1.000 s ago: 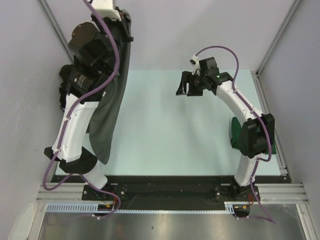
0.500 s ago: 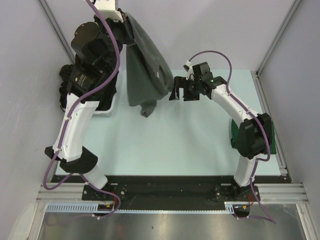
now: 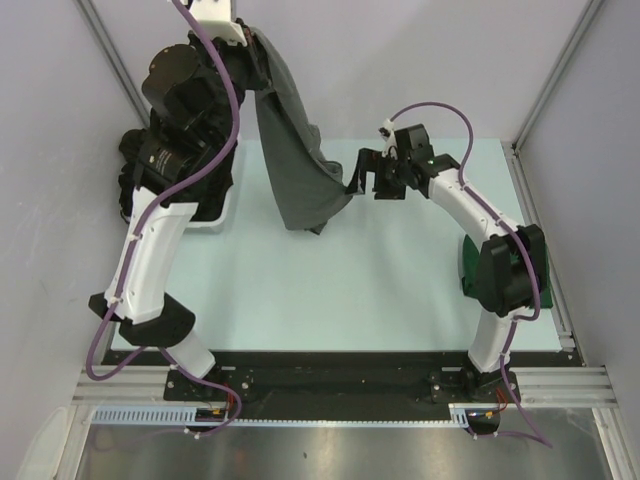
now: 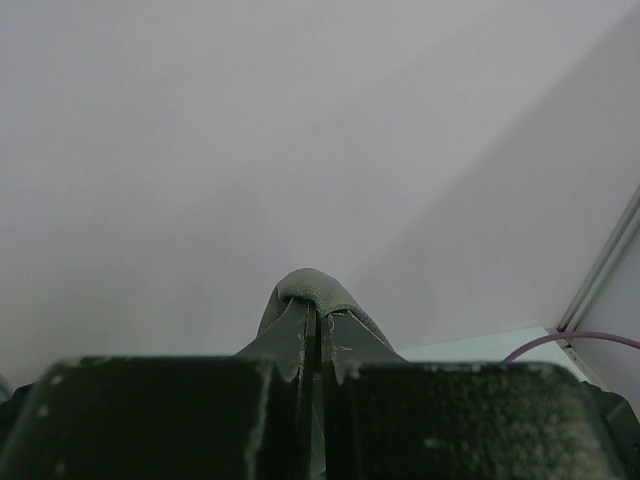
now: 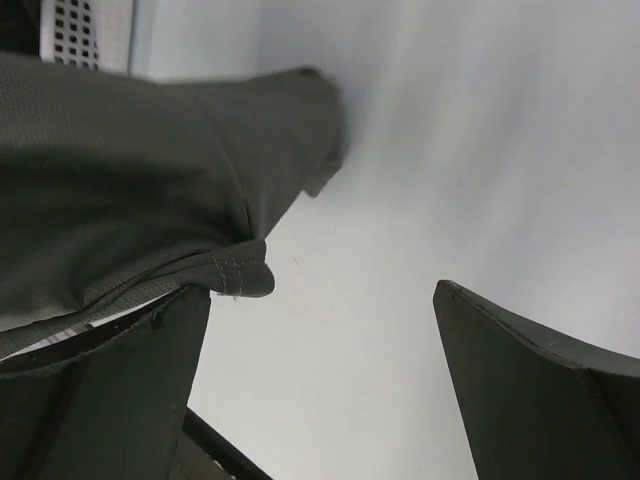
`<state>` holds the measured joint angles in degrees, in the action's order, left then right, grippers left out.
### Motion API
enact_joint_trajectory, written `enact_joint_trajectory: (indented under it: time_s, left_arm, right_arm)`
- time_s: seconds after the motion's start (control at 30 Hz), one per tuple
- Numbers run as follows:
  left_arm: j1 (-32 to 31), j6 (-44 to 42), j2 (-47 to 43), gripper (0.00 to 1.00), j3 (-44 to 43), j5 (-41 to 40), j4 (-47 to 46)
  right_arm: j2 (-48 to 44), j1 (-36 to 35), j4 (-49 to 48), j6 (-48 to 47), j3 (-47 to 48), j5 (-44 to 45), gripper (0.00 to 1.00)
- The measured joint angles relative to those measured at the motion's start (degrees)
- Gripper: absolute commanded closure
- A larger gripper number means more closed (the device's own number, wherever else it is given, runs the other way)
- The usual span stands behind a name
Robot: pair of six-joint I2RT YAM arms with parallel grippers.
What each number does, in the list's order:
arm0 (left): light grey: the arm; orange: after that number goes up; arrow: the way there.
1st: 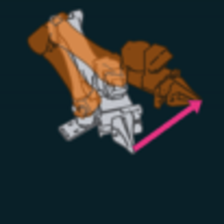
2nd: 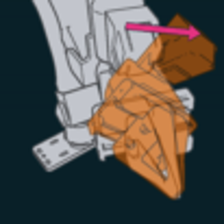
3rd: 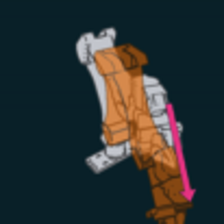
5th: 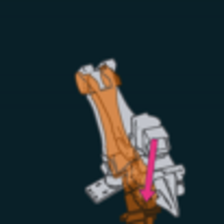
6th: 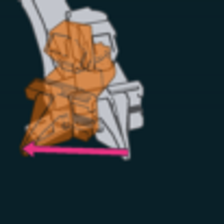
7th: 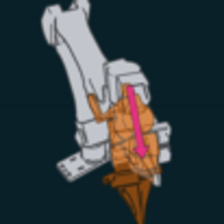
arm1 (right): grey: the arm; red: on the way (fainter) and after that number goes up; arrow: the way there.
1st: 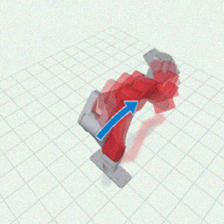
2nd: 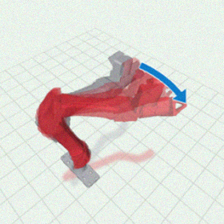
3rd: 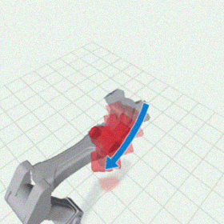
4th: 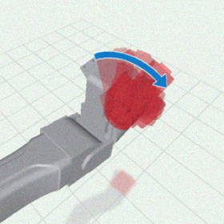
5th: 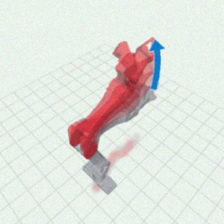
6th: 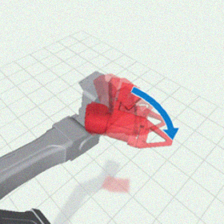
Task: Fold and stack the t-shirts
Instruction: Flatten out the tshirt
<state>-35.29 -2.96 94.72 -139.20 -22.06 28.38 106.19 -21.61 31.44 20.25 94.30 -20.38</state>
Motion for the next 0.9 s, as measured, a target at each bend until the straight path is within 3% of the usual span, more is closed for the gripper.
enact_joint_trajectory:
  time_s: [0.63,0.9]
  left_arm:
    - [0.0,0.6,-1.0,1.0,0.0,0.3,2.6]
    - [0.0,1.1,-1.3,1.0,0.7,1.3,2.7]
  right_arm:
    - [1.0,-0.3,-8.8,11.4,0.8,-7.4,0.0]
    - [2.2,-1.5,-24.6,24.6,2.1,-16.1,0.0]
